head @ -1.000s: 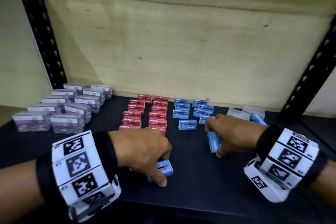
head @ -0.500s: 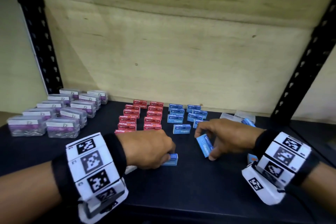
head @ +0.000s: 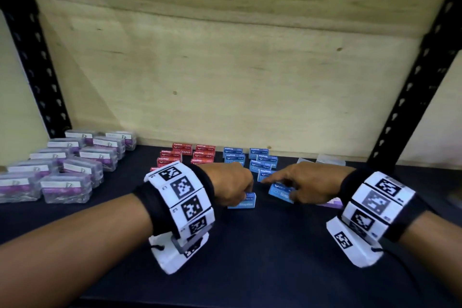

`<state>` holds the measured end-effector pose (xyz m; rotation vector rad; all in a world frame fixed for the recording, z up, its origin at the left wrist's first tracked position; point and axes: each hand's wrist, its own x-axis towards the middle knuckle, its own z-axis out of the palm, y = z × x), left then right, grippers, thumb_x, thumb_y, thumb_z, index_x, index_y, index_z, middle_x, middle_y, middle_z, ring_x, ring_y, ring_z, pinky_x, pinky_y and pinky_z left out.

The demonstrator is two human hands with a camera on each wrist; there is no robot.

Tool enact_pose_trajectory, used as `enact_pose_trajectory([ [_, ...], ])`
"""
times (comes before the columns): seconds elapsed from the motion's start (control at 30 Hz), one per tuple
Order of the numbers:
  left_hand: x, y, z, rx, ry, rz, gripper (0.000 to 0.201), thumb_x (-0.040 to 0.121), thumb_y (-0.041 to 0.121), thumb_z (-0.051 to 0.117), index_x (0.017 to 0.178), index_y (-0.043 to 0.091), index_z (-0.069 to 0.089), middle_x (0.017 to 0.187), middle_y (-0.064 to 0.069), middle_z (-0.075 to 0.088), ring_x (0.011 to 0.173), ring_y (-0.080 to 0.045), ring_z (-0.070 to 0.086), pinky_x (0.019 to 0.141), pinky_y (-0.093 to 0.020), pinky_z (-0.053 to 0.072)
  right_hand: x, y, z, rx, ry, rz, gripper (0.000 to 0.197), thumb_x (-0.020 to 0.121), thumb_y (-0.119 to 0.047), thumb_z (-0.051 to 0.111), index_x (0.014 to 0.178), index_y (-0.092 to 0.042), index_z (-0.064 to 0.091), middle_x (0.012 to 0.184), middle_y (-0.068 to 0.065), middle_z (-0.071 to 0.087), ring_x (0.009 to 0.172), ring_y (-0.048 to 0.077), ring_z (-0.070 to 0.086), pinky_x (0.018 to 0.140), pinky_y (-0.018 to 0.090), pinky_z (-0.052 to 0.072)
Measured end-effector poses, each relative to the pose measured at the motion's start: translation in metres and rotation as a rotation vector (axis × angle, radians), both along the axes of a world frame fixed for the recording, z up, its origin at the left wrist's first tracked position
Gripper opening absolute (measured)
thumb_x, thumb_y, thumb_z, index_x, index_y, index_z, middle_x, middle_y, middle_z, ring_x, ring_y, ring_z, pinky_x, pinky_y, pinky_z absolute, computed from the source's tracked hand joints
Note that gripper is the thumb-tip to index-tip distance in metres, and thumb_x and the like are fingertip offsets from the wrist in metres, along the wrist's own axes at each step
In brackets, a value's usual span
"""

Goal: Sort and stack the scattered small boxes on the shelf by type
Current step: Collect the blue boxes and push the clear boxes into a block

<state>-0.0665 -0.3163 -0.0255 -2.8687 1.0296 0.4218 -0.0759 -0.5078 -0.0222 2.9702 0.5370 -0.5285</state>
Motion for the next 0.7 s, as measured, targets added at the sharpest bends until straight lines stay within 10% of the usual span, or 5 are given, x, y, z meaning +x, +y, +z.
enact_pose_trajectory([
  [0.17,0.001,-0.003,-0.002,-0.014,-0.034,0.010,0.027,0.101,0.019,0.046,0.122,0.014,0.062,0.118,-0.007,0.062,0.099,-0.025,0.061,0.079,-0.032,0.048,0.010,0.001,-0.007,-0.008,-0.061,-0.044,0.058,0.092,-0.016,0.060,0.144,-0.032,0.042,0.110,-0.008,0.057,0.099,0.014,0.054,0.083,0.025,0.042],
  [0.3,-0.004,0.000,-0.001,0.024,-0.114,0.007,0.025,0.099,0.026,0.050,0.114,0.012,0.064,0.112,-0.009,0.061,0.092,-0.025,0.059,0.070,-0.030,0.043,0.016,-0.001,-0.010,0.006,-0.082,-0.077,0.021,0.091,-0.026,0.067,0.106,-0.030,0.053,0.090,-0.015,0.050,0.090,0.013,0.053,0.075,0.024,0.038],
  [0.7,-0.016,0.000,-0.003,0.219,-0.191,-0.008,0.023,0.102,0.015,0.045,0.116,0.004,0.060,0.118,-0.012,0.060,0.100,-0.027,0.061,0.067,-0.027,0.039,0.017,0.001,-0.008,-0.042,-0.060,-0.088,0.020,0.090,-0.040,0.067,0.097,-0.035,0.048,0.083,-0.015,0.048,0.087,0.013,0.052,0.075,0.028,0.040],
])
